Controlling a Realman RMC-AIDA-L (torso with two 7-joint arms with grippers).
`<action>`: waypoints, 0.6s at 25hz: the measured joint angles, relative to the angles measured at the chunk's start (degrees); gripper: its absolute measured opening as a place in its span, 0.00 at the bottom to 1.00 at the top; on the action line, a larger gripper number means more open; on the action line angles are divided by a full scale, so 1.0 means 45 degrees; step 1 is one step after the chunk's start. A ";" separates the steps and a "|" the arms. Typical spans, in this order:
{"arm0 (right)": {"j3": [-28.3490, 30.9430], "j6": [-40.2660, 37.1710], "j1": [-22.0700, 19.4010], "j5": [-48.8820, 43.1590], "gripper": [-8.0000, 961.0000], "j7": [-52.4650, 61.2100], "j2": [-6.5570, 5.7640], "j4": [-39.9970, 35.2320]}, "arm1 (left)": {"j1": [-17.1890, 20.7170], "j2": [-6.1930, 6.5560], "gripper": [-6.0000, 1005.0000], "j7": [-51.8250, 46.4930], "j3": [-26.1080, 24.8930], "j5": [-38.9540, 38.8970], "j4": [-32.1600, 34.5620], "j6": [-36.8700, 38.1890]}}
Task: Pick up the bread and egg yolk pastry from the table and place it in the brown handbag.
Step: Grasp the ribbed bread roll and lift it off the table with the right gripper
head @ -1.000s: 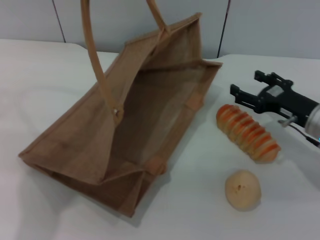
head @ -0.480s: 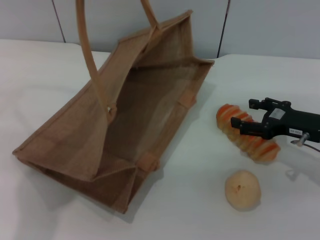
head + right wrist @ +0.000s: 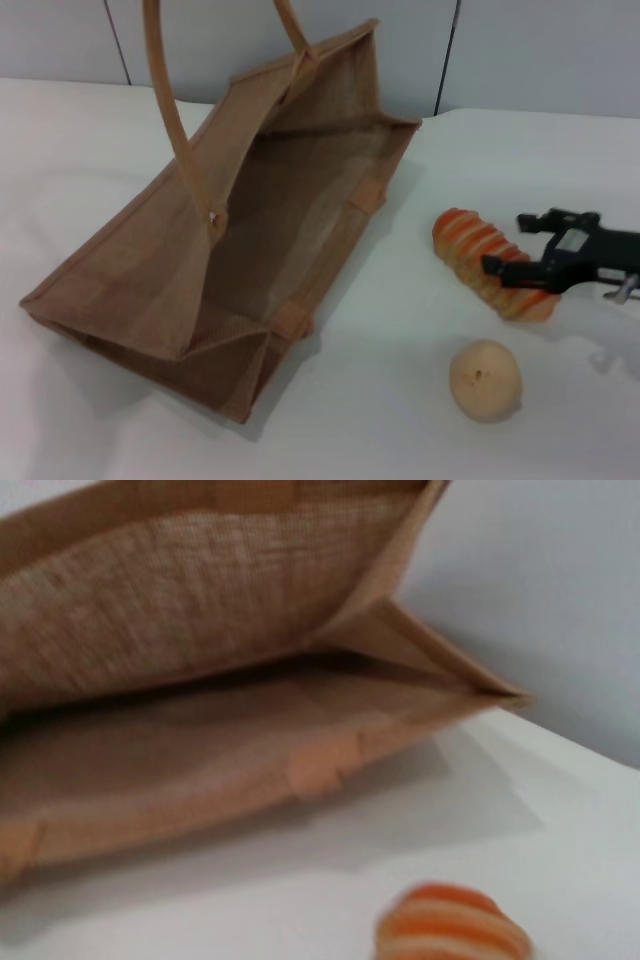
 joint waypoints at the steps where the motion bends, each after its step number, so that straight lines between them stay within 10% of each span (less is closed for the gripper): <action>1: -0.0001 0.0019 -0.0323 -0.0640 0.92 0.0569 0.0167 -0.0910 | 0.0008 -0.0011 0.12 0.0001 0.0001 0.0000 0.0000 0.0001; 15: -0.1423 0.0010 -0.0481 -0.1523 0.92 0.2489 0.0263 -0.2064 | 0.0130 -0.0067 0.12 0.0028 -0.0001 0.0000 -0.0002 0.0079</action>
